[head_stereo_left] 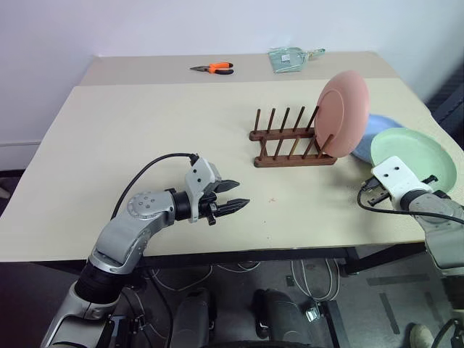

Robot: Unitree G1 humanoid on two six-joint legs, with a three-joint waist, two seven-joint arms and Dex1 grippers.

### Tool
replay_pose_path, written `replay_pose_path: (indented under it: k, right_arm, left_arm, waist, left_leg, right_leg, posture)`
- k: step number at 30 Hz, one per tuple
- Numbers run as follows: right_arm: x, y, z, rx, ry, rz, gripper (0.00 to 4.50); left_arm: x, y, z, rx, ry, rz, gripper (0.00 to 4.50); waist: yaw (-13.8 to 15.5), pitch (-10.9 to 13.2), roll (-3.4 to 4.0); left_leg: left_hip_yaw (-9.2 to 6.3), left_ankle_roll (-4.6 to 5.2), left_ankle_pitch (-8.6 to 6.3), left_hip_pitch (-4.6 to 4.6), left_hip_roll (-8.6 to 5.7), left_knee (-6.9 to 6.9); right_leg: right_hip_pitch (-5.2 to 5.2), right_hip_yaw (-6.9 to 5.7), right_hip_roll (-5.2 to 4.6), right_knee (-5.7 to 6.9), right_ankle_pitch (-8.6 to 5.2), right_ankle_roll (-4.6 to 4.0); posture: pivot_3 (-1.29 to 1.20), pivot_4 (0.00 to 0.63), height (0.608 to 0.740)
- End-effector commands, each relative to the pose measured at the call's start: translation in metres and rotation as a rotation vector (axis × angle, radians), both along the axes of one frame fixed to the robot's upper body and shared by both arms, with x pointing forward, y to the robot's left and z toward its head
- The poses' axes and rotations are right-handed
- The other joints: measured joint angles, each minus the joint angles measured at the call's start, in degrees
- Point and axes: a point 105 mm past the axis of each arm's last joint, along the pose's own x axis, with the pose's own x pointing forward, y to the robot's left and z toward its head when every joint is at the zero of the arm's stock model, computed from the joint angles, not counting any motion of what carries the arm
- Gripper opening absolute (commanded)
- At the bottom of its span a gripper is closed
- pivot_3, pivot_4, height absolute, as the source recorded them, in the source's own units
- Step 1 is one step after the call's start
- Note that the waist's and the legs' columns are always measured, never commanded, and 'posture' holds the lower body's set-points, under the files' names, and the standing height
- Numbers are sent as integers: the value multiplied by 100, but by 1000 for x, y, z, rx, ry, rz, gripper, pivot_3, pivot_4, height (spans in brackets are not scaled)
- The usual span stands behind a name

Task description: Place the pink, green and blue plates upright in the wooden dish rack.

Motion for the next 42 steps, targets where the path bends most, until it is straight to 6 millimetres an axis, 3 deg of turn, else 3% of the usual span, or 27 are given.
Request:
replay_pose_path:
  k: [1, 4, 6, 8, 10, 14, 17, 25, 38, 42]
  right_arm:
    - [2, -11, 96, -67, -251, -1, 66]
    - [1, 1, 154, 50, -430, 69, 66]
    - [-2, 23, 196, 215, -571, 194, 66]
    - [-10, 50, 225, 386, -649, 353, 66]
    - [-19, 83, 237, 649, -622, 561, 66]
    - [-38, 151, 220, 918, -354, 914, 66]
    - [-28, 172, 209, 1094, -255, 929, 66]
    - [27, 161, 177, 1344, -141, 670, 66]
    - [55, 148, 158, 1486, -52, 556, 66]
    - [59, 149, 158, 1410, -81, 556, 1445]
  left_arm:
    - [-2, -2, 10, -3, -51, -27, 2512]
    - [-1, -2, 10, -2, -52, -32, 2512]
    - [1, -3, 9, -3, -52, -33, 2512]
    - [1, -3, 9, -5, -53, -35, 2512]
    - [1, -4, 11, -18, -52, -37, 2512]
    - [5, 3, 16, -44, -74, -18, 2512]
    - [14, 14, 18, -42, -88, 44, 2512]
    - [10, 25, 14, -16, -88, 70, 2512]
    - [6, 23, 14, -21, -81, 73, 2512]
    - [6, 22, 15, -22, -81, 73, 2512]
  waist:
    - [-6, 4, 7]
    - [-19, 4, 6]
    - [-47, 4, 7]
    - [-42, 4, 6]
    - [-40, 4, 6]
    - [-4, 3, 5]
    - [-10, 3, 5]
    - [-8, 4, 6]
    - [-24, 4, 7]
    - [-25, 4, 7]
  left_leg:
    - [2, 0, 0, 0, 0, 1]
    - [2, 0, 0, 1, 2, -1]
    - [2, 0, 0, 2, 5, -4]
    - [0, 0, 0, 3, 8, -6]
    - [-5, 1, 0, 2, 10, -7]
    - [-12, 1, 0, 1, 12, -7]
    - [-12, 1, 0, -2, 10, -4]
    - [-9, 1, -1, -11, 3, -5]
    - [-8, 2, -1, -20, 3, -5]
    - [-8, 2, -1, -21, 3, -4]
  right_leg:
    - [0, 1, 0, -1, -1, -2]
    - [-2, 1, 3, 0, -1, -2]
    - [-4, 1, 7, 0, 0, -1]
    - [-4, 1, 10, 2, 2, 3]
    - [-3, -2, 11, 1, 3, 4]
    - [2, -3, -6, 3, 5, 3]
    - [2, -3, -20, 3, 6, 1]
    - [-5, -6, -28, 0, 0, -14]
    - [-15, -7, -10, 2, 8, 0]
    - [-15, -7, -10, 1, 8, 0]
  posture:
    - [0, 150, 740]
    - [0, 150, 740]
    - [0, 150, 740]
    - [0, 150, 740]
    - [0, 150, 740]
    - [0, 150, 740]
    - [0, 150, 740]
    - [0, 150, 740]
    - [0, 150, 740]
    - [0, 150, 740]
